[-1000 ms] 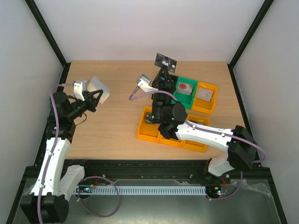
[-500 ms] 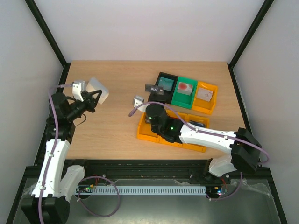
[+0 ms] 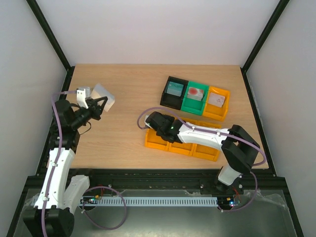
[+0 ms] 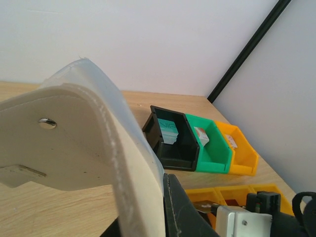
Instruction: Take the credit cards out of the card holder
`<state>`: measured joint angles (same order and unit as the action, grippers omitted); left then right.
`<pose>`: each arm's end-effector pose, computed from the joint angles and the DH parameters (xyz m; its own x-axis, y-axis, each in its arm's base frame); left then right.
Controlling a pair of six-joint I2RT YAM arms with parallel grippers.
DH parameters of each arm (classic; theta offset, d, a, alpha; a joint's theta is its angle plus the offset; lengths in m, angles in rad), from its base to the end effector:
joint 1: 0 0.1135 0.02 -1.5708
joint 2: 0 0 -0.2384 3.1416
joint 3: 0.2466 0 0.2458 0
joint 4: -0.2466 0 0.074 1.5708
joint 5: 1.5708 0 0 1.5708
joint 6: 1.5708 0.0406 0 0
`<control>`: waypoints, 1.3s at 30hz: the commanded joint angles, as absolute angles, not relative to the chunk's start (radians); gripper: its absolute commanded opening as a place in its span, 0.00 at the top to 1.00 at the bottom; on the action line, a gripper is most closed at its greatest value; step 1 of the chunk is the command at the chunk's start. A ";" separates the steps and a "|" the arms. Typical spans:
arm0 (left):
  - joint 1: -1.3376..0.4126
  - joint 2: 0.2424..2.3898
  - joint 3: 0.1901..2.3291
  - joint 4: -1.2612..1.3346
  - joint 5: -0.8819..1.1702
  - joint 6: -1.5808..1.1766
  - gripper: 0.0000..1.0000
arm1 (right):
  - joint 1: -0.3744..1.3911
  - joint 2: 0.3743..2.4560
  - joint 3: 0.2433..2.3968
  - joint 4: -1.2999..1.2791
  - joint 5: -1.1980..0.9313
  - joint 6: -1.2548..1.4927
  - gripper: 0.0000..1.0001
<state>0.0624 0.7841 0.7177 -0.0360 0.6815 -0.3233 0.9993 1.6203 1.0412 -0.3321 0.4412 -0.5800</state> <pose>0.1992 -0.0132 0.3151 -0.2800 -0.2647 -0.9228 0.5147 0.7700 -0.3771 0.1941 0.2698 0.1839 -0.0183 -0.9446 -0.3277 -0.7520 0.2290 -0.6181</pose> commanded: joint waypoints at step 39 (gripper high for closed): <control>0.083 0.776 0.713 0.007 0.704 -0.325 0.98 | 0.975 1.707 1.087 -0.343 0.479 -0.630 0.49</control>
<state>0.0738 0.7784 0.7094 -0.0353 0.6884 -0.3233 0.9791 1.7538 1.0725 -0.3035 0.4667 -0.6216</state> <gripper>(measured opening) 0.045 0.438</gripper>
